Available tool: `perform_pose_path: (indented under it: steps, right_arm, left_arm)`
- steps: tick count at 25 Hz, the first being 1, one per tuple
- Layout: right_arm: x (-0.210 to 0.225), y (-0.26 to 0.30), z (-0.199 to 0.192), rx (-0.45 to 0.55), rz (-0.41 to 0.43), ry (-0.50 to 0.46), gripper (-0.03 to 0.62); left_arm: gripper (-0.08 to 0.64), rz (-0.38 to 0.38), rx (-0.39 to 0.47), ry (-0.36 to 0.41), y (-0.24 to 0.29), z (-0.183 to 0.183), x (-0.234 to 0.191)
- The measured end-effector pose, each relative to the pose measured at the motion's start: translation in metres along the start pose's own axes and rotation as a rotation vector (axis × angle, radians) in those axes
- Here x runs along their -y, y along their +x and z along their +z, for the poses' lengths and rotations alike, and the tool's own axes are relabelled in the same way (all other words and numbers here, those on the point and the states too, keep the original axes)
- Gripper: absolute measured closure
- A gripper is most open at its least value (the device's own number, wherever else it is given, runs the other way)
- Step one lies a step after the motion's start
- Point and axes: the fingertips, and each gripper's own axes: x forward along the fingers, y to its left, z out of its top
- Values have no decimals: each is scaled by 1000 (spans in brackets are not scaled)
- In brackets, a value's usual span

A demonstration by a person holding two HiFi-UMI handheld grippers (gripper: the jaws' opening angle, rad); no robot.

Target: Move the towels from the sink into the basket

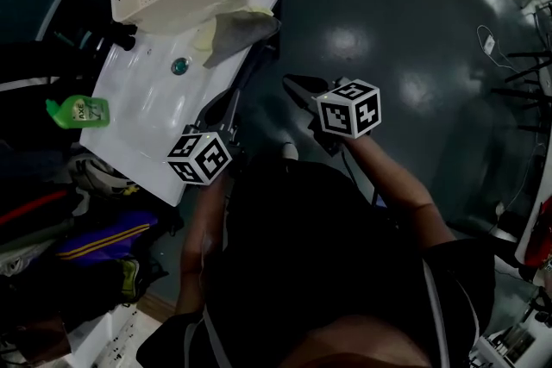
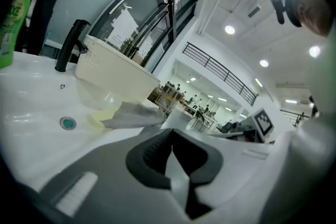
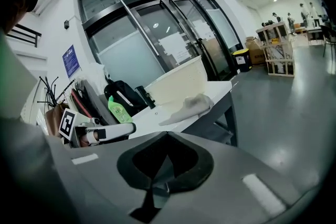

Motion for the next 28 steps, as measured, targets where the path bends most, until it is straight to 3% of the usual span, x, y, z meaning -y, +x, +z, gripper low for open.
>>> perform_pose_path:
  steps: [10,16,28]
  right_arm:
    - [11,32,4,-43,34,-20,592]
    - [15,42,22,-29,32,-13,592]
    - [28,73,55,-37,16,-57,591]
  left_arm:
    - [554,55,24,-3,-1,18,-34]
    - [549,21,9,38,17,38,-44]
    - [523,-23,-21,41,43,55,-70]
